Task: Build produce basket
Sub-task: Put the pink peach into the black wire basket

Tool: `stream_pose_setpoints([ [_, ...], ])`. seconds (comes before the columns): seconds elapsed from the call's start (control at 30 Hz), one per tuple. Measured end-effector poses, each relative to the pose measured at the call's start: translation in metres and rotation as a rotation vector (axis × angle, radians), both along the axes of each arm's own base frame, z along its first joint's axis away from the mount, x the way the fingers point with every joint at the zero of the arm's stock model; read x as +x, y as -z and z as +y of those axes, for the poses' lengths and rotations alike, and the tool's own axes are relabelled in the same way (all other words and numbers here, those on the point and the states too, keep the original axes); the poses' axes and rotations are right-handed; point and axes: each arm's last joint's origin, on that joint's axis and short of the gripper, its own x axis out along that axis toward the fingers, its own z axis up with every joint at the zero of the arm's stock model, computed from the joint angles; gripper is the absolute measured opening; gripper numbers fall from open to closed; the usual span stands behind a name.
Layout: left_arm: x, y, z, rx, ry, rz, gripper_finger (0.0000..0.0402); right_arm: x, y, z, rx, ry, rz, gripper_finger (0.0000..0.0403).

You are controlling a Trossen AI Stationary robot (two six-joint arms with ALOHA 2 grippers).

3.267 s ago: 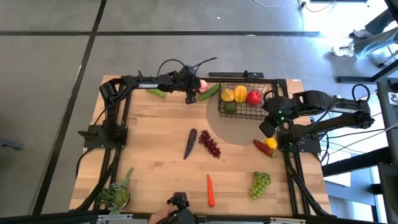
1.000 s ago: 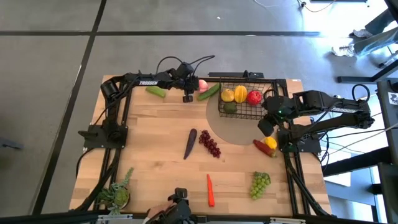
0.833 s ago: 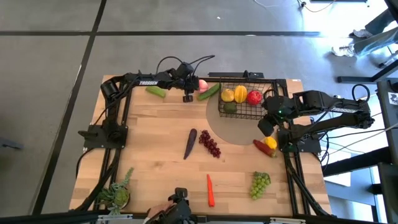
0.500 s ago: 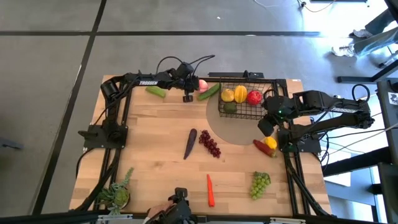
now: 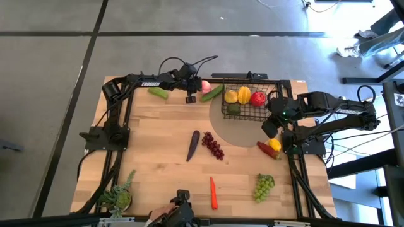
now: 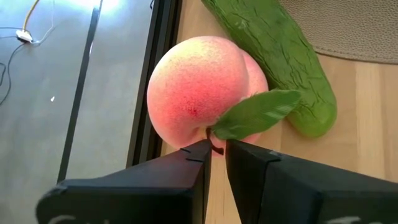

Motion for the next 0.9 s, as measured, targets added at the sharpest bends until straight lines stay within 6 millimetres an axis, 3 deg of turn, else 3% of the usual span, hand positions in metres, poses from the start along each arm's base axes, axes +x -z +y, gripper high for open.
stream_pose_setpoints([
  [0.9, 0.0002, 0.0034, 0.0026, 0.021, -0.030, 0.012, 0.0040, 0.0003, -0.0006, 0.0000, 0.000, -0.001, -0.005, 0.0000],
])
